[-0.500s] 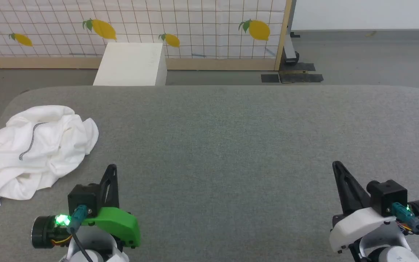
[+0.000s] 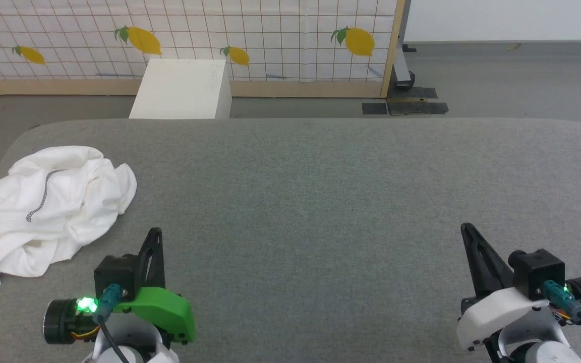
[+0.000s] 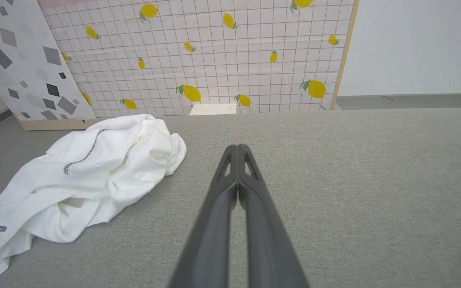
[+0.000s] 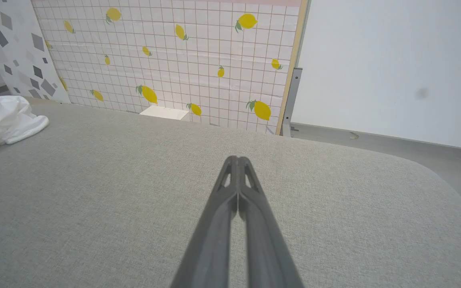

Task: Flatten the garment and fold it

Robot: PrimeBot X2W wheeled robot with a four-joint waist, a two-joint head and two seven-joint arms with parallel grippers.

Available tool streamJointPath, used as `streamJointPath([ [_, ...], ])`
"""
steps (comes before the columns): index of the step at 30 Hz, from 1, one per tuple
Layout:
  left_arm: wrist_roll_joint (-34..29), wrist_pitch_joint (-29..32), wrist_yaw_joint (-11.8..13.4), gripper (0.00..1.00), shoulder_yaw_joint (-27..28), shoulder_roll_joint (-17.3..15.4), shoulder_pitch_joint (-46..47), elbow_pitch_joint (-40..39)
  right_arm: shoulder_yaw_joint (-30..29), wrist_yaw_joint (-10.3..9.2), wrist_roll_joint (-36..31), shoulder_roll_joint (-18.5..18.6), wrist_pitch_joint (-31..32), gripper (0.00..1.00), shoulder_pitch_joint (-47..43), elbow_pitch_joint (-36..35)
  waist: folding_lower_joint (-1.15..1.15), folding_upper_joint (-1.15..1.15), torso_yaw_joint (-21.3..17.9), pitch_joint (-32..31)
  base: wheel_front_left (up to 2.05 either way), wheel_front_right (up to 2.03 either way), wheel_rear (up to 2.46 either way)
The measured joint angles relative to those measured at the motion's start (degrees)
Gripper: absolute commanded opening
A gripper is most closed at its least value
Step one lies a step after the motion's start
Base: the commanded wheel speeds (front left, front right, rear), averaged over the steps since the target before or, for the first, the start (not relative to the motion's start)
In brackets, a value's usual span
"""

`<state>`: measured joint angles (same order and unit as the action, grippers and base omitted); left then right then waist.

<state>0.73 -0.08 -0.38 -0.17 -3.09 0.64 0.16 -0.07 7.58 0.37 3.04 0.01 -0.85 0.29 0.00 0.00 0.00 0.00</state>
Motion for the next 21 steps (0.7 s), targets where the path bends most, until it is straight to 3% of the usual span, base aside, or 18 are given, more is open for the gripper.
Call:
streamJointPath([
  [7,0.0,0.0,0.0,0.00,0.0,0.0,0.0,0.0,0.0,0.00,0.0,0.0,0.0,0.00,0.0,0.0,0.00,0.00,0.0,0.0,0.00,0.00,0.00],
  [8,0.0,0.0,0.0,1.00,0.0,0.0,0.0,0.0,0.0,0.00,0.0,0.0,0.0,1.00,0.0,0.0,0.00,0.00,0.0,0.0,0.00,0.00,0.00],
  [21,0.9,-0.5,0.0,1.00,-0.8,0.0,0.0,0.9,0.0,0.00,0.2,0.0,-0.1,1.00,0.0,0.3,0.00,0.00,0.3,-0.2,0.00,0.00,0.00],
])
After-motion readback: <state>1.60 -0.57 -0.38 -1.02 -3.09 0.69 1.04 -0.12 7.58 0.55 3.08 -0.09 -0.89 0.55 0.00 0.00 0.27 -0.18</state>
